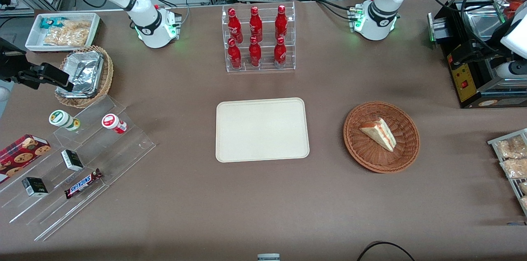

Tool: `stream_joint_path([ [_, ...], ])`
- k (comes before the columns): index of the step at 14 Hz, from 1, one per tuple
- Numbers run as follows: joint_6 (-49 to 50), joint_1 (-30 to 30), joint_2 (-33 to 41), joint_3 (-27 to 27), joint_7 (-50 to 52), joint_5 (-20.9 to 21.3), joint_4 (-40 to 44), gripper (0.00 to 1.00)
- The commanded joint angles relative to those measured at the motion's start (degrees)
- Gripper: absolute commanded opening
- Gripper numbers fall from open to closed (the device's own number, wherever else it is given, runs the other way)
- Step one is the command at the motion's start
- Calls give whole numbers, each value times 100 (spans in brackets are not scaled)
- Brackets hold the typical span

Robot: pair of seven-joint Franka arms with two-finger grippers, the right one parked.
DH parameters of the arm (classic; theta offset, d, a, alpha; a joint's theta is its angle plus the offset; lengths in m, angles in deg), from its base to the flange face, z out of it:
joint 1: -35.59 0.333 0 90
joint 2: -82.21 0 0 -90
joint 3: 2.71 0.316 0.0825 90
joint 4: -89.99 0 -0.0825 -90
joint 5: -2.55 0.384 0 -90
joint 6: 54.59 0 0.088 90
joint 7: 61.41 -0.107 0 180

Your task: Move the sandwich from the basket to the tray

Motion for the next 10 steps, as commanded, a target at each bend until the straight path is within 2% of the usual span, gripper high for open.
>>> stream_joint_path([
  [1,128,16,63,-7,132,88,10,100],
  [5,-3,7,-331,-24,193,88,-95,100],
  [10,-1582,-265,-455,-68,1228,79,-1525,100],
])
